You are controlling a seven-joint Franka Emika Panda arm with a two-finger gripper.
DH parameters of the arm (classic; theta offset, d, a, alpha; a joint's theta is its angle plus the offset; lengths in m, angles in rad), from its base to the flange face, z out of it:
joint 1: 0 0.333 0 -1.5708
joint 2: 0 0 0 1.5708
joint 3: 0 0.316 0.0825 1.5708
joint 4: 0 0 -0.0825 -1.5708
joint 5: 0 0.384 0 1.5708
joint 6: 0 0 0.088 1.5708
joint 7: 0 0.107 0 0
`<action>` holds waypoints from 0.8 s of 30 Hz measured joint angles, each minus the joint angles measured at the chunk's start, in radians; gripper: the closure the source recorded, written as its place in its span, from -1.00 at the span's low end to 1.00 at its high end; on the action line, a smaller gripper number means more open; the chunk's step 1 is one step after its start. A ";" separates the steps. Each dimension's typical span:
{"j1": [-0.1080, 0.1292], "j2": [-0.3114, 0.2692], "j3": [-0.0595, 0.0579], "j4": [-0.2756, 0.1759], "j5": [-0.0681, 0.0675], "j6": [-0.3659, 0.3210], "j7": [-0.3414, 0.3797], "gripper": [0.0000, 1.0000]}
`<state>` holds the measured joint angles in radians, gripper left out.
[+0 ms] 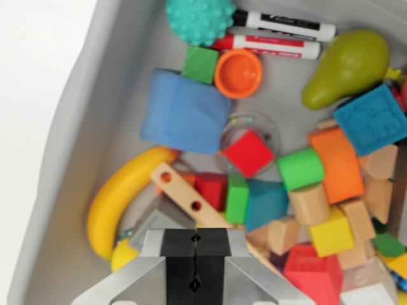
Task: Pick an object from the bin
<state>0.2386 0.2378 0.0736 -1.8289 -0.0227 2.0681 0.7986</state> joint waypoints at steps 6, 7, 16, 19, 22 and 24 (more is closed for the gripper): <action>0.001 -0.010 0.000 0.018 0.001 -0.028 -0.001 1.00; 0.001 -0.010 0.000 0.020 0.001 -0.031 -0.001 1.00; 0.001 -0.015 0.000 0.032 0.002 -0.048 -0.001 1.00; 0.001 -0.014 0.000 0.031 0.002 -0.048 -0.001 1.00; 0.001 -0.014 0.000 0.031 0.002 -0.048 -0.001 1.00; 0.001 -0.013 0.000 0.031 0.002 -0.048 -0.001 1.00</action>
<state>0.2394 0.2244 0.0737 -1.7975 -0.0207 2.0202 0.7975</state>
